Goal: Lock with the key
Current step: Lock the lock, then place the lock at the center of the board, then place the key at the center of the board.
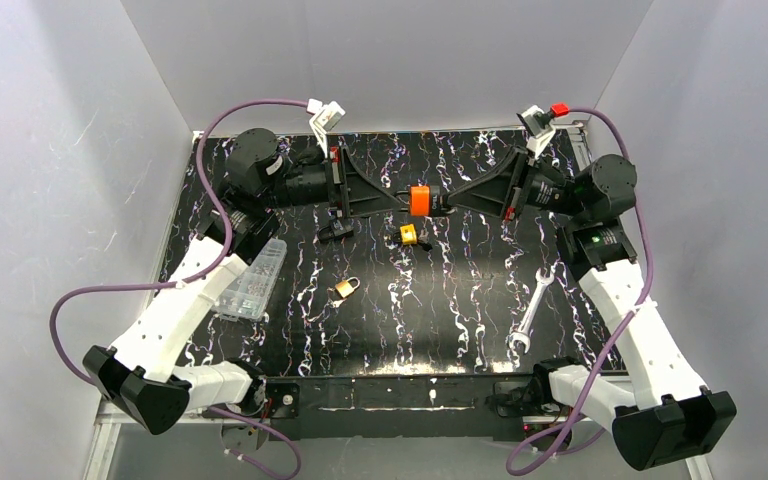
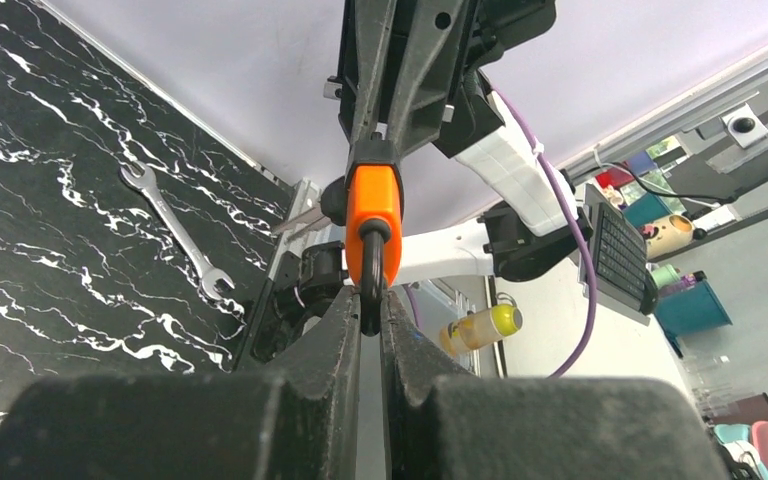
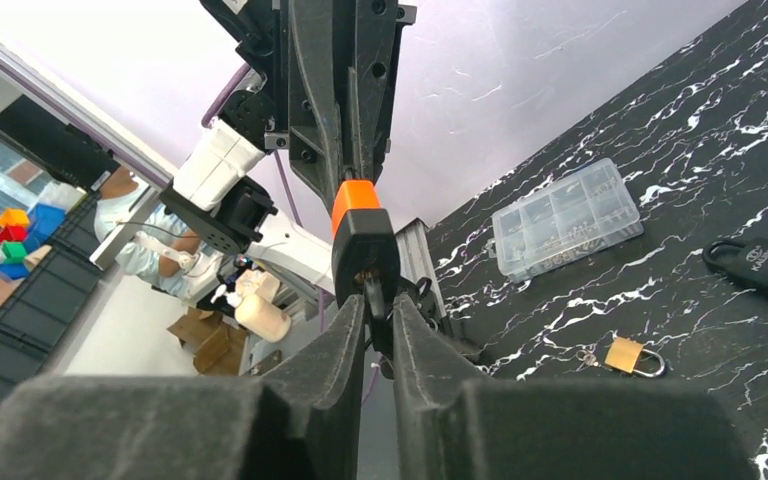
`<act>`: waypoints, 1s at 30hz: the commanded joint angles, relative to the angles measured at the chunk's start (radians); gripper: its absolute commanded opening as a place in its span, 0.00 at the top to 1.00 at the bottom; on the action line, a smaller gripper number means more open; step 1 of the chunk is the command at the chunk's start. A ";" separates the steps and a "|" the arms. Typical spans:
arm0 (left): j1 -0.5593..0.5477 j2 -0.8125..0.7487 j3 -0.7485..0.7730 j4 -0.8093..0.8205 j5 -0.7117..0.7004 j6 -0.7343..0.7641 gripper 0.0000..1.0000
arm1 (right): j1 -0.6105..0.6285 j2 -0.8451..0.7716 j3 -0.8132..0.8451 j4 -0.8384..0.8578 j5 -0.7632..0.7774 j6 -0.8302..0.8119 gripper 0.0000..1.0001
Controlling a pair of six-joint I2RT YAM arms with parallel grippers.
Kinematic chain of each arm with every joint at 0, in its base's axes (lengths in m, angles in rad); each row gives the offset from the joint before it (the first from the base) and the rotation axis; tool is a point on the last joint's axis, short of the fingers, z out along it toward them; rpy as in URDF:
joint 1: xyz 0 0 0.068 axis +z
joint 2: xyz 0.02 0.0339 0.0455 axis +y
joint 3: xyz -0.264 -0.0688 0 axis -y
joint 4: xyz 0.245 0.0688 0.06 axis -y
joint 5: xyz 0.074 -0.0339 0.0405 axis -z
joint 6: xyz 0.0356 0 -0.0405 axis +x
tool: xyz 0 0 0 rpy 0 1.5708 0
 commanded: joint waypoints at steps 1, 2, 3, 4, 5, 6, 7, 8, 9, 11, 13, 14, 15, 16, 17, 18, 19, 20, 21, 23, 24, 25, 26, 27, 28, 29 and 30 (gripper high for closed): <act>0.004 -0.006 0.004 0.045 0.009 0.000 1.00 | 0.006 0.001 0.024 0.057 -0.013 0.001 0.87; 0.004 -0.006 0.003 0.041 0.008 0.003 1.00 | 0.007 0.002 0.024 0.058 -0.014 0.002 0.94; 0.005 -0.007 0.002 0.035 0.008 0.008 1.00 | 0.006 0.002 0.021 0.058 -0.012 0.000 0.99; 0.007 -0.007 0.002 0.028 0.007 0.013 1.00 | 0.006 -0.001 0.016 0.059 -0.008 -0.004 0.99; 0.012 -0.011 0.000 0.026 0.010 0.015 1.00 | 0.006 -0.008 0.008 0.060 -0.003 -0.010 0.99; 0.020 -0.014 -0.005 0.028 0.013 0.013 1.00 | 0.003 -0.018 -0.004 0.057 0.010 -0.013 0.99; 0.031 -0.019 -0.010 0.029 0.018 0.011 1.00 | -0.001 -0.030 -0.019 0.053 0.023 -0.020 0.99; 0.045 -0.024 -0.014 0.030 0.021 0.011 1.00 | -0.007 -0.042 -0.033 0.046 0.035 -0.027 0.99; 0.060 -0.033 -0.020 0.033 0.025 0.007 1.00 | -0.015 -0.051 -0.045 0.037 0.046 -0.031 0.99; 0.085 -0.048 -0.030 0.028 0.032 0.011 1.00 | -0.037 -0.067 -0.072 0.034 0.055 -0.026 0.99; 0.104 -0.060 -0.040 0.014 0.039 0.023 1.00 | -0.065 -0.081 -0.102 0.034 0.059 -0.012 0.99; 0.114 -0.068 -0.049 0.014 0.041 0.025 1.00 | -0.080 -0.089 -0.114 0.030 0.059 -0.009 0.99; 0.122 -0.077 -0.059 0.013 0.041 0.028 1.00 | -0.092 -0.095 -0.122 0.017 0.060 -0.008 0.99; 0.128 -0.083 -0.071 -0.001 0.042 0.029 1.00 | -0.101 -0.104 -0.129 -0.004 0.064 -0.015 0.99; 0.129 -0.088 -0.085 -0.021 0.043 0.035 1.00 | -0.108 -0.112 -0.136 -0.040 0.074 -0.029 0.99; 0.130 -0.090 -0.098 -0.043 0.039 0.047 1.00 | -0.110 -0.118 -0.136 -0.092 0.088 -0.053 0.99; 0.130 -0.091 -0.114 -0.078 0.028 0.065 1.00 | -0.109 -0.122 -0.131 -0.161 0.103 -0.090 0.99; 0.130 -0.091 -0.137 -0.110 0.013 0.075 1.00 | -0.104 -0.122 -0.122 -0.253 0.117 -0.133 0.99; 0.128 -0.091 -0.168 -0.136 -0.001 0.080 1.00 | -0.096 -0.122 -0.118 -0.325 0.147 -0.184 0.99; 0.120 -0.088 -0.252 -0.168 -0.031 0.078 1.00 | -0.065 -0.121 -0.128 -0.474 0.220 -0.248 0.99; 0.107 -0.087 -0.299 -0.178 -0.056 0.082 1.00 | -0.041 -0.118 -0.143 -0.515 0.262 -0.264 0.99; 0.086 -0.081 -0.341 -0.188 -0.084 0.091 1.00 | -0.011 -0.114 -0.164 -0.544 0.294 -0.272 0.99; 0.058 -0.072 -0.377 -0.198 -0.119 0.097 1.00 | 0.014 -0.105 -0.186 -0.566 0.331 -0.275 0.99; 0.025 -0.049 -0.411 -0.201 -0.161 0.101 1.00 | 0.066 -0.089 -0.208 -0.584 0.377 -0.273 0.99; -0.009 -0.024 -0.436 -0.202 -0.189 0.100 1.00 | 0.110 -0.072 -0.230 -0.597 0.444 -0.268 0.99; -0.047 0.003 -0.457 -0.192 -0.215 0.098 1.00 | 0.152 -0.055 -0.253 -0.604 0.491 -0.260 0.99; -0.080 0.033 -0.475 -0.177 -0.238 0.093 1.00 | 0.185 -0.034 -0.275 -0.603 0.532 -0.247 0.99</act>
